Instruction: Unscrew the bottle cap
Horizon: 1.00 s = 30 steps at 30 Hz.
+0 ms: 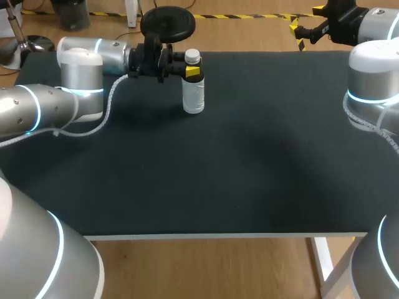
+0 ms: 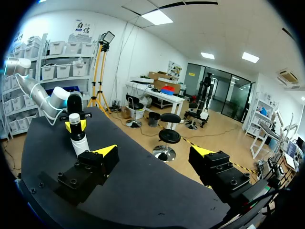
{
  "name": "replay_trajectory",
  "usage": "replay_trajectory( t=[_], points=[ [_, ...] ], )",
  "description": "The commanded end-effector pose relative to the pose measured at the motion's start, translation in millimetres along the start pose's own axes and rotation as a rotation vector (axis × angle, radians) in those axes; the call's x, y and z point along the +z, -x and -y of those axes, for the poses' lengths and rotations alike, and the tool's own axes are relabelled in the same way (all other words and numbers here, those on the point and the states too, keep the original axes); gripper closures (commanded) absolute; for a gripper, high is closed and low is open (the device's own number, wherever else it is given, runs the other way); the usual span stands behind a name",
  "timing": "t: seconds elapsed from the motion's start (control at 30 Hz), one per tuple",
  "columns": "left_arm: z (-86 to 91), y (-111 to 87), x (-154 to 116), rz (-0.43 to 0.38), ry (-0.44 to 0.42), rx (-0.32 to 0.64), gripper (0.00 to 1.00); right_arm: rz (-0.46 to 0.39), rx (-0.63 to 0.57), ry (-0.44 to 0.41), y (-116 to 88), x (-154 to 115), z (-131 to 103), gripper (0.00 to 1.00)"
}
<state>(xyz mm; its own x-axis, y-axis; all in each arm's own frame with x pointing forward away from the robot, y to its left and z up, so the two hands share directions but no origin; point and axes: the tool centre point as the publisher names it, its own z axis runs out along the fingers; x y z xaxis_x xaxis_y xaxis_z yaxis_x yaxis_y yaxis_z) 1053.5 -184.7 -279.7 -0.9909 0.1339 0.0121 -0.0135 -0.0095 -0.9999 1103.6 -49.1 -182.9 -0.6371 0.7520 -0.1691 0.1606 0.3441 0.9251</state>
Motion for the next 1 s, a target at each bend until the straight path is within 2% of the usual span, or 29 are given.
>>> replay_trajectory(
  t=[0.03, 0.3, 0.43, 0.7, 0.73, 0.8, 1.0],
  points=[
    [0.7, 0.2, 0.5, 0.0, 0.002, -0.001, 1.0, -0.062, 0.05, 0.059, -8.5, 2.7, -2.4, 0.0],
    [0.7, 0.2, 0.5, 0.0, 0.002, -0.001, 1.0, -0.165, 0.114, 0.177, -44.8, 10.1, -15.8, 0.0],
    [0.7, 0.2, 0.5, 0.0, 0.002, -0.001, 1.0, -0.192, 0.108, 0.189, -67.3, 13.9, -21.4, 0.0],
    [0.7, 0.2, 0.5, 0.0, 0.002, -0.001, 1.0, -0.146, 0.097, 0.212, -109.3, 17.4, -31.1, 0.0],
    [0.7, 0.2, 0.5, 0.0, 0.002, -0.001, 1.0, -0.177, 0.061, 0.175, -115.6, 19.4, -34.1, 0.0],
    [0.7, 0.2, 0.5, 0.0, 0.002, -0.001, 1.0, -0.152, 0.11, 0.23, -123.3, 16.6, -41.7, 0.0],
    [0.7, 0.2, 0.5, 0.0, 0.002, -0.001, 1.0, -0.144, 0.1, 0.23, -155.3, 20.9, -53.5, 0.0]
  ],
)
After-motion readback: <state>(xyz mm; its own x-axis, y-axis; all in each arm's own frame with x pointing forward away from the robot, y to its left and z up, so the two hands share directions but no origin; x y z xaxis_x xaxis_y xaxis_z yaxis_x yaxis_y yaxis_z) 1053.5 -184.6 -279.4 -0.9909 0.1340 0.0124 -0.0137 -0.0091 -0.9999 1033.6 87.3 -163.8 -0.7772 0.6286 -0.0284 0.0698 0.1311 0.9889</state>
